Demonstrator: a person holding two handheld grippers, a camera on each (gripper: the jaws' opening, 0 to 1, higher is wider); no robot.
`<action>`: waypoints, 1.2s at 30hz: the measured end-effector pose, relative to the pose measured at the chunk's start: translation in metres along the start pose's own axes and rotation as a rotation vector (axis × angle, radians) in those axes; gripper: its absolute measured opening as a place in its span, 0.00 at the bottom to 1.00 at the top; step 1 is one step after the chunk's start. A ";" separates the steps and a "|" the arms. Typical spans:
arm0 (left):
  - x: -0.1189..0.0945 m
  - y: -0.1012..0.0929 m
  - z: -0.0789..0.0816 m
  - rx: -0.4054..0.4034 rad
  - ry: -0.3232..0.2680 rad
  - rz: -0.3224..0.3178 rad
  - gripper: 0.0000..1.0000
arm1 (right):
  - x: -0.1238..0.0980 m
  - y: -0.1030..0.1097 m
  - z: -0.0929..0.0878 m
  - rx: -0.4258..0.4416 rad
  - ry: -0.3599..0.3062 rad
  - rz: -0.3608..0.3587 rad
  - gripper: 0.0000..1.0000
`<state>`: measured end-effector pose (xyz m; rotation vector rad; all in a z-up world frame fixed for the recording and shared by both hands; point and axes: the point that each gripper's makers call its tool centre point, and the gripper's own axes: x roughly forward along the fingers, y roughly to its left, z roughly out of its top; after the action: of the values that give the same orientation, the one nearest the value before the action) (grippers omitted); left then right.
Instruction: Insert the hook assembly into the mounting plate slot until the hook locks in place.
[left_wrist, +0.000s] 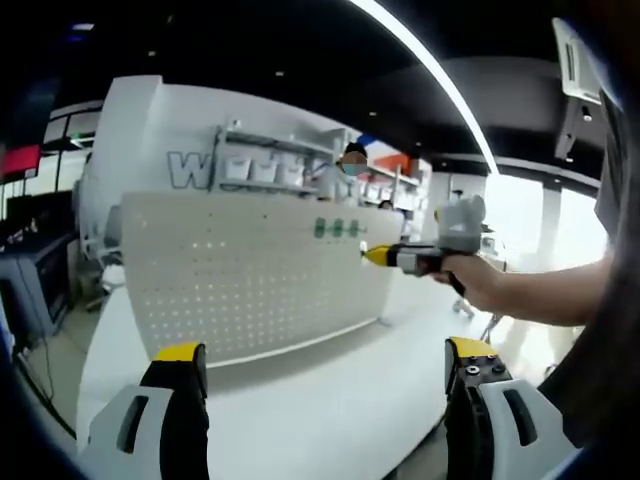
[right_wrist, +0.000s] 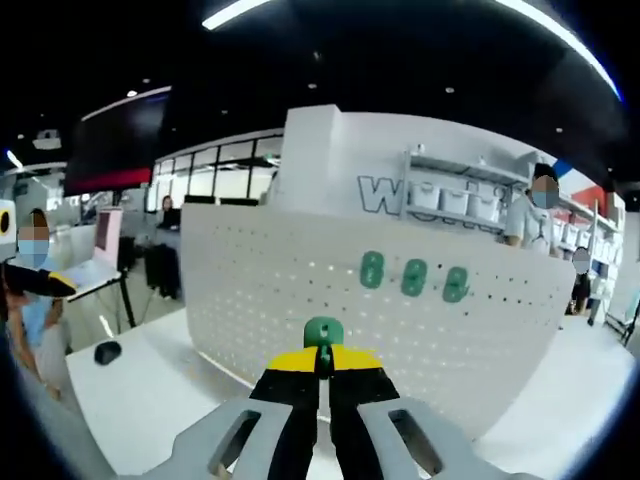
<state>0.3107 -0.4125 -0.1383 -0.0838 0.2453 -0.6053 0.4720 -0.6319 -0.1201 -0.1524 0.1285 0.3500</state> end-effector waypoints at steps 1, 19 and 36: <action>0.001 0.001 0.000 -0.007 0.001 0.000 1.00 | 0.000 -0.007 0.000 0.000 0.000 -0.016 0.00; 0.008 0.019 -0.002 -0.006 0.029 0.022 1.00 | 0.024 -0.090 0.000 -0.001 -0.021 -0.166 0.00; 0.013 0.029 0.000 -0.004 0.041 0.048 1.00 | 0.045 -0.142 0.008 0.017 -0.058 -0.240 0.00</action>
<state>0.3369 -0.3965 -0.1453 -0.0695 0.2873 -0.5591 0.5649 -0.7472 -0.1010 -0.1392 0.0551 0.1138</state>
